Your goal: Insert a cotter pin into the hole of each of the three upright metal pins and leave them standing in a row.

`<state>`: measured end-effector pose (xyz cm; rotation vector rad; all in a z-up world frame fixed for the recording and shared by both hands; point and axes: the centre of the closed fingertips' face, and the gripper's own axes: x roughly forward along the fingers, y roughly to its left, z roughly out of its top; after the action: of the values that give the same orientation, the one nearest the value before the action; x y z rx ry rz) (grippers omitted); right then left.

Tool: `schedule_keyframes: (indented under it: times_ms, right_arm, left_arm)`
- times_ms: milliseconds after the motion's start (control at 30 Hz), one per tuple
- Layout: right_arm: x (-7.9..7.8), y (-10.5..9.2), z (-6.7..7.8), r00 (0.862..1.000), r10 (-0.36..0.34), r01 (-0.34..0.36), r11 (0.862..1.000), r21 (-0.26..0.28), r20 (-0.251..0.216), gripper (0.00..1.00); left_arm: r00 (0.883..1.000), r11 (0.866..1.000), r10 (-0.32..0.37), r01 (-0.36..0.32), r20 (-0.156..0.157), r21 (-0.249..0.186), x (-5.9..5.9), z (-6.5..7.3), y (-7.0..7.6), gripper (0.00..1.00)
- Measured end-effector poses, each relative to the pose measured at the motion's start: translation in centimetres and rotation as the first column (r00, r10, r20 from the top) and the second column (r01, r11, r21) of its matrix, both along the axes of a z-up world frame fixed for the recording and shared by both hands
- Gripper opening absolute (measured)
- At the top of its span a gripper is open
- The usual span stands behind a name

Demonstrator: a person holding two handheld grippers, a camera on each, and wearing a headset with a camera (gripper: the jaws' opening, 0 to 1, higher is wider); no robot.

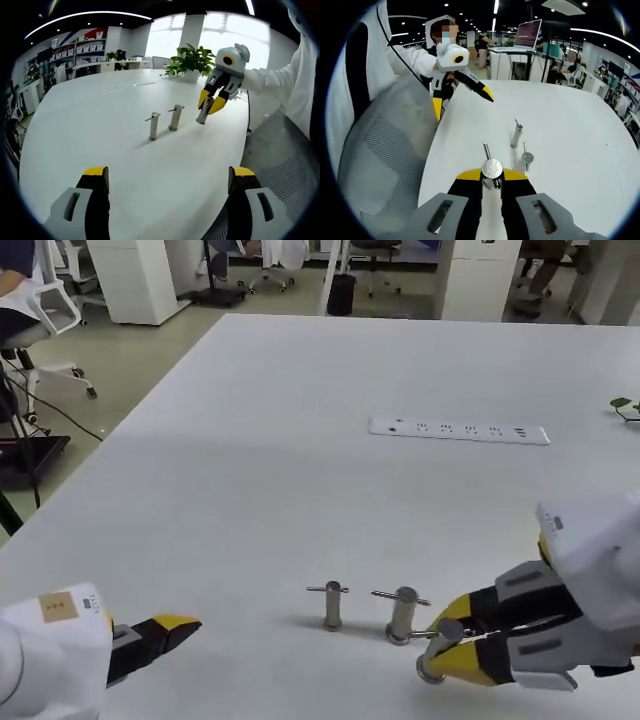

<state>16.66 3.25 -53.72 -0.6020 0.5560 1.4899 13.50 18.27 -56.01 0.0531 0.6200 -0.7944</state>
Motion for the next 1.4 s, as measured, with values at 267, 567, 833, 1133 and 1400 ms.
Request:
schedule_keyframes:
  times_ms: [267, 567, 833, 1133, 1400]
  right_arm:
    - [2.7, -2.8, -1.0, 0.997, -0.067, 0.068, 0.997, -0.035, 0.031, 0.07]
    - [4.9, -4.0, -2.5, 0.993, -0.114, 0.115, 0.992, -0.045, 0.030, 0.07]
    - [5.1, -3.8, -3.4, 0.992, -0.126, 0.126, 0.991, -0.041, 0.008, 0.08]
    - [5.3, -3.6, -4.0, 0.985, -0.170, 0.170, 0.985, -0.024, -0.018, 0.08]
    - [5.4, -3.2, -3.8, 0.983, -0.183, 0.183, 0.983, -0.008, -0.012, 0.09]
  left_arm:
    - [1.000, 1.000, 0.004, -0.004, -0.003, 0.004, -0.2, 0.3, -0.1, 0.98]
    - [0.999, 1.000, 0.011, -0.011, -0.037, 0.019, -0.8, 0.1, 0.3, 0.98]
    - [0.997, 0.999, 0.035, -0.034, -0.073, 0.016, -1.5, -0.3, 0.5, 0.99]
    - [0.996, 0.999, 0.037, -0.035, -0.083, 0.024, -1.8, -0.4, 0.5, 0.98]
    - [0.996, 0.999, 0.030, -0.028, -0.085, 0.023, -1.7, -0.3, 0.3, 0.97]
